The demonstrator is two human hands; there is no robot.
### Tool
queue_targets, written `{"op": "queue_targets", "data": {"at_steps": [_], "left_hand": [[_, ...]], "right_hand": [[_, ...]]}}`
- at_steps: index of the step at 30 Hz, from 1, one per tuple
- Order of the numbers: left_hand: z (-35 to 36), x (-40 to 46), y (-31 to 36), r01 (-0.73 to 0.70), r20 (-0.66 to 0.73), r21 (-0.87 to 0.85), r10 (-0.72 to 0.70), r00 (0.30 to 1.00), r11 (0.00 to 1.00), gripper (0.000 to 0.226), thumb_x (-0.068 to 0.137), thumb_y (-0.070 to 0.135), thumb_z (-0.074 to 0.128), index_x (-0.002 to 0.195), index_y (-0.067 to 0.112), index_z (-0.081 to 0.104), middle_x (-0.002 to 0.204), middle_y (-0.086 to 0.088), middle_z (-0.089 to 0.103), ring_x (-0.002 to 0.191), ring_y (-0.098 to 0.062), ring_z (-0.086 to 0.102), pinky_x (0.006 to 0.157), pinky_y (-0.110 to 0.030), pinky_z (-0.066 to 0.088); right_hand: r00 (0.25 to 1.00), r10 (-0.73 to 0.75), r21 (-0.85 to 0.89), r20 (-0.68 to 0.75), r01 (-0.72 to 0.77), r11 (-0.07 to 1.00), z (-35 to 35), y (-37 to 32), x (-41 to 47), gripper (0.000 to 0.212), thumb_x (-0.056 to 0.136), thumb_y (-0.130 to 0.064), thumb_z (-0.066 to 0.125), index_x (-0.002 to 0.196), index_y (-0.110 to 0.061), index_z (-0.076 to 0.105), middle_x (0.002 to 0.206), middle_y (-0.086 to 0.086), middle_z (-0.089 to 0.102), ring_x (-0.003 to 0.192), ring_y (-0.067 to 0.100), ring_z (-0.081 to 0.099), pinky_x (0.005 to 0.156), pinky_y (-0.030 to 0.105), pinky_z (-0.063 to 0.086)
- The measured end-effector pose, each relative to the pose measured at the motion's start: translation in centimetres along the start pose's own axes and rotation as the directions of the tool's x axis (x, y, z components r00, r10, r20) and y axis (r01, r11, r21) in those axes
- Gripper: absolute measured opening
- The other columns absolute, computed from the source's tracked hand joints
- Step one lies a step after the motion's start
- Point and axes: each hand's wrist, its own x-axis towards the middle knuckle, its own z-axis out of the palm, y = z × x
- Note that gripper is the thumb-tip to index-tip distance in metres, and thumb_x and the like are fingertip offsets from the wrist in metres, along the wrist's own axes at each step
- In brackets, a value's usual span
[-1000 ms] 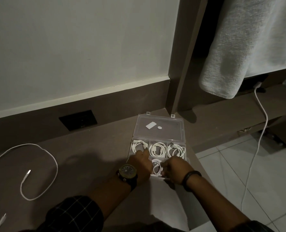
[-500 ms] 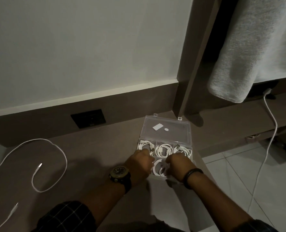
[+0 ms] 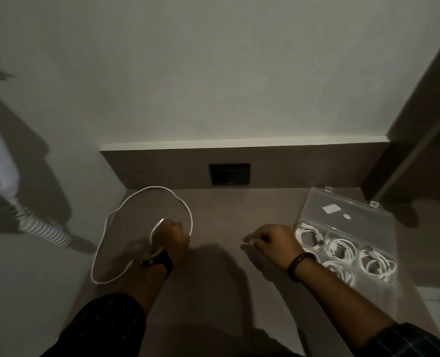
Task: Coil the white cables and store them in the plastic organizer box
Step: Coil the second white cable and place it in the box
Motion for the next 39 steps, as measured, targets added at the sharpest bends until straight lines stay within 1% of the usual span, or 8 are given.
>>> {"op": "queue_targets", "data": {"at_steps": [6, 10, 15, 21, 26, 29, 33, 39], "left_hand": [[2.3, -0.8, -2.7, -0.068, 0.082, 0.083, 0.061, 0.995, 0.994, 0.022, 0.088, 0.016, 0.050, 0.100, 0.008, 0.067, 0.110, -0.018, 0.065, 0.109, -0.034, 0.058, 0.099, -0.038, 0.041], [0.4, -0.8, -0.9, -0.104, 0.227, -0.209, 0.152, 0.962, 0.972, 0.023, 0.093, 0.009, 0.051, 0.110, 0.002, 0.065, 0.121, -0.020, 0.063, 0.113, -0.033, 0.056, 0.095, -0.037, 0.038], [-6.3, -0.4, 2.6, 0.067, 0.256, -0.831, 0.271, 0.928, 0.553, 0.014, 0.090, 0.011, 0.064, 0.077, 0.008, 0.070, 0.071, -0.020, 0.062, 0.056, -0.020, 0.054, 0.052, -0.025, 0.043], [-10.3, -1.3, 0.9, 0.347, 0.425, -0.904, 0.422, 0.801, 0.251, 0.016, 0.091, 0.014, 0.057, 0.092, 0.005, 0.070, 0.067, -0.004, 0.066, 0.055, -0.015, 0.059, 0.054, -0.025, 0.052], [-11.7, -2.4, 1.3, 0.386, 0.339, -0.922, 0.530, 0.777, 0.023, 0.019, 0.088, 0.011, 0.056, 0.096, 0.004, 0.071, 0.068, -0.007, 0.069, 0.051, -0.013, 0.064, 0.048, -0.023, 0.054], [-13.3, -2.1, 3.0, 0.323, 0.192, -0.933, 0.540, 0.819, -0.158, 0.019, 0.088, 0.015, 0.059, 0.097, 0.005, 0.071, 0.074, -0.009, 0.074, 0.058, -0.014, 0.070, 0.052, -0.023, 0.058], [-15.0, -0.4, 5.8, 0.145, 0.067, -0.878, 0.182, 0.981, -0.457, 0.021, 0.078, 0.015, 0.066, 0.094, 0.001, 0.069, 0.089, -0.017, 0.077, 0.082, -0.026, 0.075, 0.064, -0.031, 0.062], [-14.4, 0.1, 7.0, -0.141, -0.146, -0.989, -0.099, 0.984, 0.047, 0.013, 0.088, 0.005, 0.064, 0.090, 0.016, 0.071, 0.093, -0.008, 0.076, 0.093, -0.021, 0.072, 0.082, -0.030, 0.057]], "right_hand": [[0.994, -0.032, 0.010, 0.107, 0.031, 0.999, 3.8, -1.6, 2.1, 0.013, 0.080, -0.022, 0.070, 0.079, -0.009, 0.073, 0.089, 0.005, 0.075, 0.077, 0.011, 0.062, 0.055, 0.001, 0.036], [0.983, -0.158, -0.152, 0.089, 0.171, 0.974, 5.0, -2.7, 3.1, 0.039, 0.084, -0.020, 0.063, 0.122, -0.015, 0.058, 0.120, 0.012, 0.061, 0.109, 0.027, 0.056, 0.088, 0.022, 0.040], [0.887, -0.455, -0.122, 0.082, 0.462, 0.879, 4.3, -5.7, 4.7, 0.043, 0.084, -0.015, 0.059, 0.127, -0.017, 0.053, 0.135, 0.010, 0.056, 0.125, 0.025, 0.048, 0.108, 0.032, 0.031], [0.953, -0.250, 0.132, -0.170, 0.274, 0.953, 0.0, -5.9, 7.5, 0.020, 0.091, -0.006, 0.053, 0.101, -0.009, 0.070, 0.068, 0.005, 0.067, 0.062, 0.013, 0.061, 0.065, 0.022, 0.044], [0.946, -0.168, 0.086, -0.278, 0.199, 0.976, -1.4, -4.7, 8.8, 0.022, 0.093, -0.013, 0.053, 0.107, -0.008, 0.069, 0.070, 0.003, 0.065, 0.065, 0.017, 0.061, 0.071, 0.027, 0.048], [0.963, -0.192, -0.006, -0.187, 0.194, 0.981, -0.4, -4.8, 7.7, 0.021, 0.094, -0.017, 0.051, 0.099, -0.009, 0.070, 0.093, 0.014, 0.073, 0.089, 0.030, 0.066, 0.079, 0.037, 0.051], [0.937, -0.342, -0.113, 0.077, 0.349, 0.930, 1.9, -8.1, 4.0, 0.024, 0.094, -0.027, 0.047, 0.089, -0.014, 0.067, 0.096, 0.015, 0.071, 0.088, 0.032, 0.063, 0.074, 0.034, 0.046], [0.839, -0.522, -0.253, 0.156, 0.544, 0.800, -1.2, -13.1, 1.6, 0.024, 0.095, -0.026, 0.043, 0.089, -0.010, 0.060, 0.089, 0.017, 0.067, 0.079, 0.034, 0.061, 0.068, 0.039, 0.047]]}}
